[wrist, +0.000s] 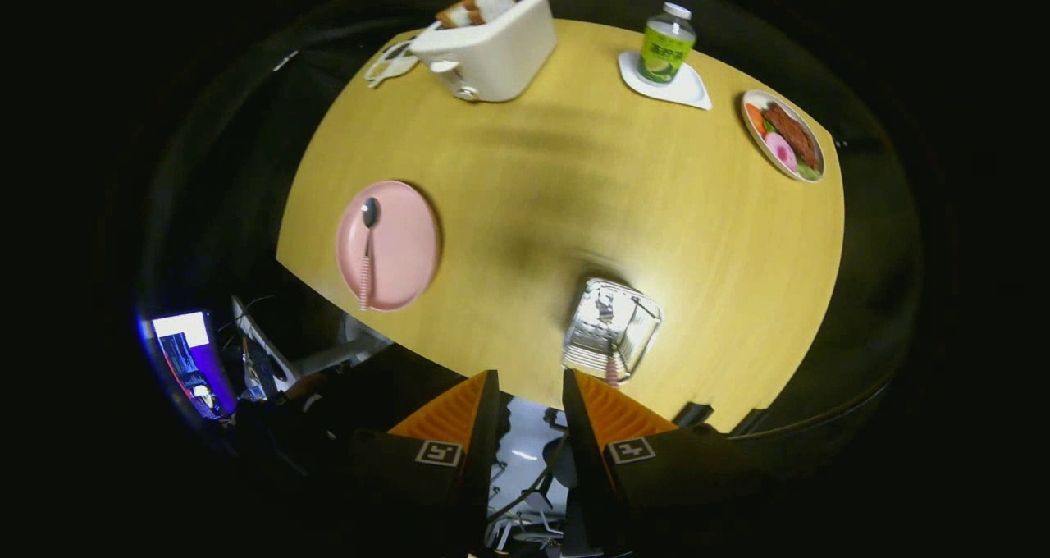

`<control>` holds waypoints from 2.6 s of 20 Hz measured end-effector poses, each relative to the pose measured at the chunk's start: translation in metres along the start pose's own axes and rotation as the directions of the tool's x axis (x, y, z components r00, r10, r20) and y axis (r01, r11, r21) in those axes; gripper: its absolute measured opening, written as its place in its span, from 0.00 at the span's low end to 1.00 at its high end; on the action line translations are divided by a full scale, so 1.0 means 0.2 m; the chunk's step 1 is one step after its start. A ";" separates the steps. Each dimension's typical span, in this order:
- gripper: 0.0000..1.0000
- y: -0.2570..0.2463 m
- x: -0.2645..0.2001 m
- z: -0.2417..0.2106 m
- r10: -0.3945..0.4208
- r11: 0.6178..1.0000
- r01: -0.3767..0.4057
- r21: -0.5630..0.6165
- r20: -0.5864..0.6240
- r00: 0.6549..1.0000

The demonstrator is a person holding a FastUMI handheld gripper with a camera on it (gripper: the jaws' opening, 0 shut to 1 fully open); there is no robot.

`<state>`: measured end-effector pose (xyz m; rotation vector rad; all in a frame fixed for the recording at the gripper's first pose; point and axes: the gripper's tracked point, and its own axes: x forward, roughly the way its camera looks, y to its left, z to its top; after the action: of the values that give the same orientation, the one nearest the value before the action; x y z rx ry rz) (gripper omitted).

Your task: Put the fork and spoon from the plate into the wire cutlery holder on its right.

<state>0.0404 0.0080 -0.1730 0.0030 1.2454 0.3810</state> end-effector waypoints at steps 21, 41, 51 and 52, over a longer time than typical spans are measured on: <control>0.49 1.00 1.09 0.16 0.053 0.998 -0.054 0.034 0.007 0.999; 0.10 0.36 0.12 0.02 0.062 0.993 -0.061 -0.097 0.002 0.998; 0.10 -0.44 -0.21 -0.53 -0.107 0.994 0.096 -0.047 -0.381 0.918; 0.10 -0.47 -0.18 -0.54 -0.112 0.994 0.104 -0.041 -0.419 0.901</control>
<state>-0.0421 -0.1123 -0.1941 -0.1722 1.6631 0.3036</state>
